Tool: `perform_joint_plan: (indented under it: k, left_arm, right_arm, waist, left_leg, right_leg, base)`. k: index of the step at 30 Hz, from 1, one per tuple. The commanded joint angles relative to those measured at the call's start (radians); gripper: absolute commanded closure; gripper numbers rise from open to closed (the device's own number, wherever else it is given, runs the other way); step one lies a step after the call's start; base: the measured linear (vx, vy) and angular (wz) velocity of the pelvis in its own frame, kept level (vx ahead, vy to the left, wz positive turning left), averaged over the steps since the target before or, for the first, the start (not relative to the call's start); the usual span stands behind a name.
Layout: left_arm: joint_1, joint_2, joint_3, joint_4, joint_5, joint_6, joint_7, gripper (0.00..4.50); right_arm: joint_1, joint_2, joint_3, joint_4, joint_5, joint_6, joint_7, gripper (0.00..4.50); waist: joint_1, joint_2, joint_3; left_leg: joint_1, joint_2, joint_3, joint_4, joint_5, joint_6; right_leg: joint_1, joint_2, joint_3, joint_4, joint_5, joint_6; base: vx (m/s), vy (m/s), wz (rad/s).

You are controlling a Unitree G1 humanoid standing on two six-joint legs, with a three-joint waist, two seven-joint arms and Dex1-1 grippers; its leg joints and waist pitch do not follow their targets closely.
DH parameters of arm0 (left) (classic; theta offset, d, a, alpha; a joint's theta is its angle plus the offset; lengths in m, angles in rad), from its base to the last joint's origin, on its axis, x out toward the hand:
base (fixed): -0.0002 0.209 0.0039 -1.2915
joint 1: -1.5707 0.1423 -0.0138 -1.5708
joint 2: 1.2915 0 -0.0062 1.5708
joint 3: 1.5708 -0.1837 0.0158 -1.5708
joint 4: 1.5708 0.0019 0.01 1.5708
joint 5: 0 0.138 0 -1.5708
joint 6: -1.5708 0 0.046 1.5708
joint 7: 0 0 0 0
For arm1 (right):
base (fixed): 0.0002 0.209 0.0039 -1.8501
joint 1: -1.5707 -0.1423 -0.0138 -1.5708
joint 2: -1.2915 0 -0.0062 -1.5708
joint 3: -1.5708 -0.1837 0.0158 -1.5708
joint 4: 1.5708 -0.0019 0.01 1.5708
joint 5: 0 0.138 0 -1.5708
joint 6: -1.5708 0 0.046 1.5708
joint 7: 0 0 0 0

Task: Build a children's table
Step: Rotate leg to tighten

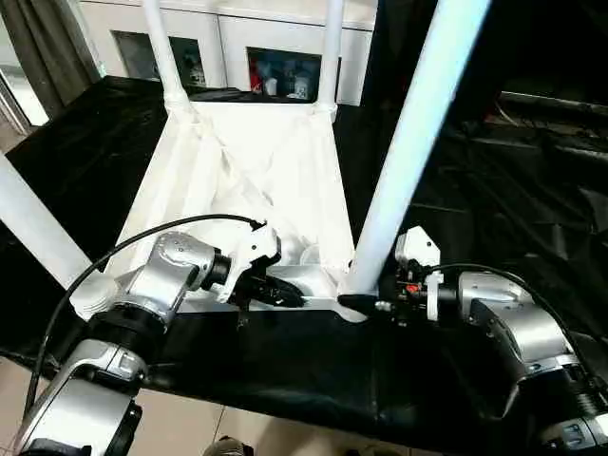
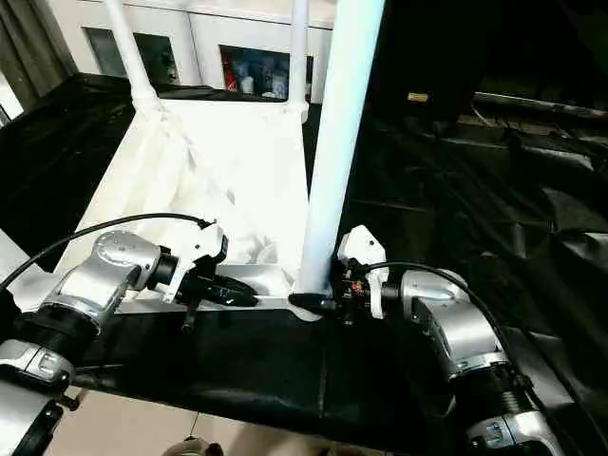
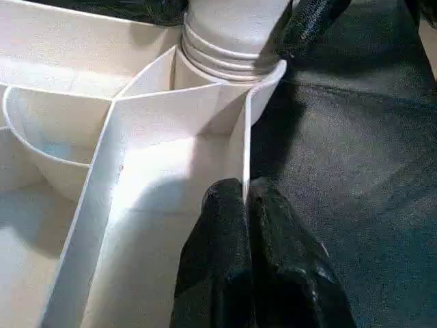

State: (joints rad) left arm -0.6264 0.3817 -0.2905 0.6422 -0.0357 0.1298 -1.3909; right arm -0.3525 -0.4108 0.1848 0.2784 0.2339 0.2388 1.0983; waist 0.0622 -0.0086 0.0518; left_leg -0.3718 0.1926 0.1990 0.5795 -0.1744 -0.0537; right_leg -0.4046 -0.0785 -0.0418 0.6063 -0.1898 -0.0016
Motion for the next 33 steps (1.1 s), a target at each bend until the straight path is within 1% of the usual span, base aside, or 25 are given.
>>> perform_joint_plan:
  k: [1, 4, 5, 8, 9, 10, 11, 12, 13, 14, 15, 16, 17, 19, 21, 22, 23, 24, 25, 27, 28, 29, 30, 31, 33]
  left_arm:
    - [0.001, -0.01, -0.007, -0.016, -0.004, 0.001, 0.005, 4.5]
    - [-0.001, -0.018, 0.0, -0.006, 0.001, -0.009, 0.037, 4.5]
    - [-0.001, -0.018, 0.0, -0.006, 0.001, -0.009, 0.037, 4.5]
    - [-0.018, -0.057, 0.027, 0.034, 0.016, -0.028, 0.154, 4.5]
    - [-0.029, -0.077, 0.039, 0.055, 0.025, -0.026, 0.219, 4.5]
    - [-0.029, -0.077, 0.039, 0.055, 0.025, -0.026, 0.219, 4.5]
    - [-0.036, -0.09, 0.046, 0.067, 0.031, -0.024, 0.261, 4.5]
    - [-0.058, -0.138, 0.063, 0.106, 0.045, -0.016, 0.381, 4.5]
    - [-0.061, -0.145, 0.065, 0.111, 0.046, -0.014, 0.397, 4.5]
    - [-0.079, -0.19, 0.076, 0.138, 0.054, 0.002, 0.49, 4.5]
    - [-0.084, -0.207, 0.079, 0.146, 0.056, 0.01, 0.522, 4.5]
    - [-0.09, -0.225, 0.082, 0.154, 0.057, 0.018, 0.551, 4.5]
    - [-0.096, -0.245, 0.084, 0.161, 0.058, 0.021, 0.579, 4.5]
    - [-0.109, -0.288, 0.09, 0.174, 0.056, 0.029, 0.63, 4.5]
    - [-0.119, -0.327, 0.083, 0.182, 0.06, 0.027, 0.654, 4.5]
    - [-0.123, -0.34, 0.081, 0.187, 0.062, 0.024, 0.66, 4.5]
    - [-0.126, -0.349, 0.075, 0.19, 0.067, 0.017, 0.658, 4.5]
    - [-0.129, -0.354, 0.07, 0.195, 0.07, 0.012, 0.651, 4.5]
    - [-0.131, -0.357, 0.066, 0.2, 0.074, 0.007, 0.645, 4.5]
    - [-0.131, -0.348, 0.057, 0.2, 0.08, -0.002, 0.626, 4.5]
    - [-0.125, -0.331, 0.045, 0.193, 0.081, -0.01, 0.586, 4.5]
    - [-0.125, -0.331, 0.045, 0.193, 0.081, -0.01, 0.586, 4.5]
    - [-0.117, -0.306, 0.038, 0.179, 0.076, -0.01, 0.534, 4.5]
    - [-0.111, -0.284, 0.032, 0.168, 0.075, -0.025, 0.488, 4.5]
    - [-0.111, -0.28, 0.031, 0.167, 0.076, -0.03, 0.48, 4.5]
  right_arm:
    - [0.012, -0.005, 0.015, -0.025, 0.007, 0.012, 0.024, 1.55]
    - [0.019, -0.004, 0.019, -0.028, 0.008, 0.016, 0.022, 1.79]
    - [0.019, -0.004, 0.019, -0.028, 0.008, 0.016, 0.022, 1.79]
    - [0.03, 0.024, 0.013, -0.003, -0.015, 0.004, -0.043, 1.88]
    - [0.028, 0.047, 0.002, 0.021, -0.03, -0.006, -0.097, 1.9]
    - [0.028, 0.047, 0.002, 0.021, -0.03, -0.006, -0.097, 1.91]
    - [0.027, 0.061, -0.006, 0.036, -0.039, -0.012, -0.132, 1.92]
    - [0.012, 0.116, -0.03, 0.097, -0.076, -0.01, -0.282, 1.92]
    - [0.01, 0.124, -0.033, 0.105, -0.08, -0.009, -0.303, 1.93]
    - [0.0, 0.177, -0.058, 0.143, -0.098, 0.002, -0.426, 1.93]
    - [-0.002, 0.197, -0.068, 0.151, -0.1, 0.007, -0.467, 1.93]
    - [-0.006, 0.22, -0.082, 0.158, -0.098, 0.018, -0.511, 1.93]
    - [-0.009, 0.243, -0.095, 0.165, -0.096, 0.029, -0.555, 1.93]
    - [-0.02, 0.291, -0.121, 0.182, -0.094, 0.043, -0.647, 1.93]
    - [-0.032, 0.334, -0.135, 0.194, -0.097, 0.049, -0.711, 1.94]
    - [-0.037, 0.35, -0.139, 0.201, -0.098, 0.046, -0.732, 1.94]
    - [-0.042, 0.355, -0.129, 0.201, -0.11, 0.036, -0.735, 1.94]
    - [-0.046, 0.358, -0.123, 0.205, -0.118, 0.025, -0.734, 1.94]
    - [-0.05, 0.36, -0.118, 0.208, -0.126, 0.014, -0.732, 1.94]
    - [-0.052, 0.351, -0.109, 0.202, -0.127, -0.007, -0.71, 1.94]
    - [-0.052, 0.341, -0.115, 0.191, -0.105, -0.009, -0.671, 1.94]
    - [-0.052, 0.341, -0.115, 0.191, -0.105, -0.009, -0.671, 1.38]
    - [-0.053, 0.318, -0.118, 0.177, -0.079, -0.002, -0.606, 1.24]
    - [-0.054, 0.29, -0.108, 0.17, -0.081, -0.01, -0.559, 1.21]
    - [-0.055, 0.286, -0.105, 0.17, -0.085, -0.013, -0.553, 1.21]
  waist:
    - [0.001, -0.01, -0.064]
    - [0.002, -0.013, -0.063]
    - [0.002, -0.013, -0.063]
    - [0.005, -0.014, -0.06]
    - [0.004, -0.018, -0.059]
    - [0.002, -0.017, -0.054]
    - [0.002, -0.017, -0.054]
    - [-0.001, -0.019, -0.051]
    - [-0.009, -0.019, -0.047]
    - [-0.011, -0.021, -0.048]
    - [-0.013, -0.023, -0.048]
    - [-0.016, -0.023, -0.048]
    - [-0.016, -0.025, -0.048]
    - [-0.017, -0.024, -0.05]
    - [-0.019, -0.017, -0.051]
    - [-0.019, -0.022, -0.053]
    - [-0.019, -0.018, -0.052]
    - [-0.021, -0.021, -0.054]
    - [-0.021, -0.02, -0.055]
    - [-0.021, -0.017, -0.055]
    - [-0.021, -0.019, -0.056]
    - [-0.021, -0.019, -0.056]
    - [-0.022, -0.021, -0.057]
    - [-0.022, -0.02, -0.058]
    - [-0.023, -0.019, -0.059]
  left_leg:
    - [0.015, 0.039, -0.013, -0.059, -0.184, 0.054]
    - [0.015, 0.039, -0.012, -0.059, -0.186, 0.056]
    - [0.015, 0.039, -0.012, -0.059, -0.186, 0.056]
    - [0.018, 0.04, -0.012, -0.059, -0.206, 0.051]
    - [0.017, 0.04, -0.013, -0.06, -0.212, 0.048]
    - [0.02, 0.038, -0.015, -0.062, -0.256, 0.028]
    - [0.02, 0.038, -0.015, -0.062, -0.256, 0.028]
    - [0.023, 0.037, -0.017, -0.064, -0.296, 0.013]
    - [0.026, 0.034, -0.021, -0.066, -0.329, -0.008]
    - [0.024, 0.033, -0.024, -0.066, -0.335, -0.012]
    - [0.024, 0.033, -0.024, -0.066, -0.334, -0.017]
    - [0.029, 0.031, -0.026, -0.065, -0.351, -0.019]
    - [0.028, 0.03, -0.027, -0.065, -0.349, -0.014]
    - [0.023, 0.029, -0.027, -0.067, -0.333, 0.0]
    - [0.022, 0.029, -0.027, -0.069, -0.331, 0.001]
    - [0.02, 0.029, -0.026, -0.069, -0.327, 0.006]
    - [0.021, 0.029, -0.026, -0.07, -0.33, 0.008]
    - [0.018, 0.027, -0.026, -0.069, -0.325, 0.015]
    - [0.016, 0.027, -0.026, -0.07, -0.316, 0.021]
    - [0.013, 0.028, -0.026, -0.071, -0.309, 0.027]
    - [0.012, 0.027, -0.025, -0.069, -0.302, 0.035]
    - [0.012, 0.027, -0.025, -0.069, -0.302, 0.035]
    - [0.009, 0.028, -0.025, -0.07, -0.285, 0.044]
    - [0.008, 0.029, -0.024, -0.067, -0.274, 0.053]
    - [0.007, 0.029, -0.022, -0.065, -0.261, 0.058]
  right_leg:
    - [0.048, -0.059, 0.038, -0.065, -0.133, -0.25]
    - [0.048, -0.059, 0.038, -0.067, -0.146, -0.247]
    - [0.048, -0.059, 0.038, -0.067, -0.146, -0.247]
    - [0.043, -0.06, 0.039, -0.072, -0.186, -0.238]
    - [0.043, -0.06, 0.039, -0.074, -0.199, -0.234]
    - [0.039, -0.062, 0.039, -0.082, -0.289, -0.215]
    - [0.039, -0.062, 0.039, -0.082, -0.289, -0.215]
    - [0.033, -0.064, 0.039, -0.092, -0.386, -0.183]
    - [0.027, -0.063, 0.036, -0.098, -0.456, -0.164]
    - [0.03, -0.065, 0.034, -0.1, -0.485, -0.152]
    - [0.03, -0.065, 0.035, -0.102, -0.502, -0.14]
    - [0.024, -0.065, 0.032, -0.11, -0.55, -0.116]
    - [0.024, -0.065, 0.033, -0.112, -0.556, -0.108]
    - [0.025, -0.066, 0.034, -0.113, -0.535, -0.1]
    - [0.023, -0.064, 0.034, -0.112, -0.512, -0.103]
    - [0.026, -0.063, 0.033, -0.11, -0.485, -0.106]
    - [0.025, -0.063, 0.034, -0.109, -0.478, -0.108]
    - [0.028, -0.063, 0.034, -0.108, -0.459, -0.112]
    - [0.029, -0.064, 0.035, -0.106, -0.436, -0.117]
    - [0.031, -0.065, 0.035, -0.103, -0.412, -0.124]
    - [0.033, -0.064, 0.035, -0.102, -0.388, -0.132]
    - [0.033, -0.064, 0.035, -0.102, -0.388, -0.132]
    - [0.038, -0.065, 0.035, -0.097, -0.357, -0.142]
    - [0.039, -0.065, 0.035, -0.094, -0.33, -0.153]
    - [0.04, -0.065, 0.036, -0.091, -0.295, -0.167]
  base:
    - [0.0, 0.0, 0.0]
    - [0.0, 0.0, 0.0]
    - [0.0, 0.0, 0.0]
    - [0.0, 0.0, 0.0]
    - [0.0, 0.0, 0.0]
    - [0.0, 0.0, 0.0]
    - [0.0, 0.0, 0.0]
    - [0.0, 0.0, 0.0]
    - [0.0, 0.0, 0.0]
    - [0.0, 0.0, 0.0]
    - [-0.053, 0.01, -0.04]
    - [-0.053, 0.01, -0.04]
    - [0.0, 0.0, 0.0]
    - [0.0, 0.0, 0.0]
    - [0.0, 0.0, 0.0]
    - [0.0, 0.0, 0.0]
    - [0.0, 0.0, 0.0]
    - [0.0, 0.0, 0.0]
    - [0.0, 0.0, 0.0]
    - [0.0, 0.0, 0.0]
    - [0.0, 0.0, 0.0]
    - [0.0, 0.0, 0.0]
    - [0.0, 0.0, 0.0]
    - [0.0, 0.0, 0.0]
    - [0.0, 0.0, 0.0]
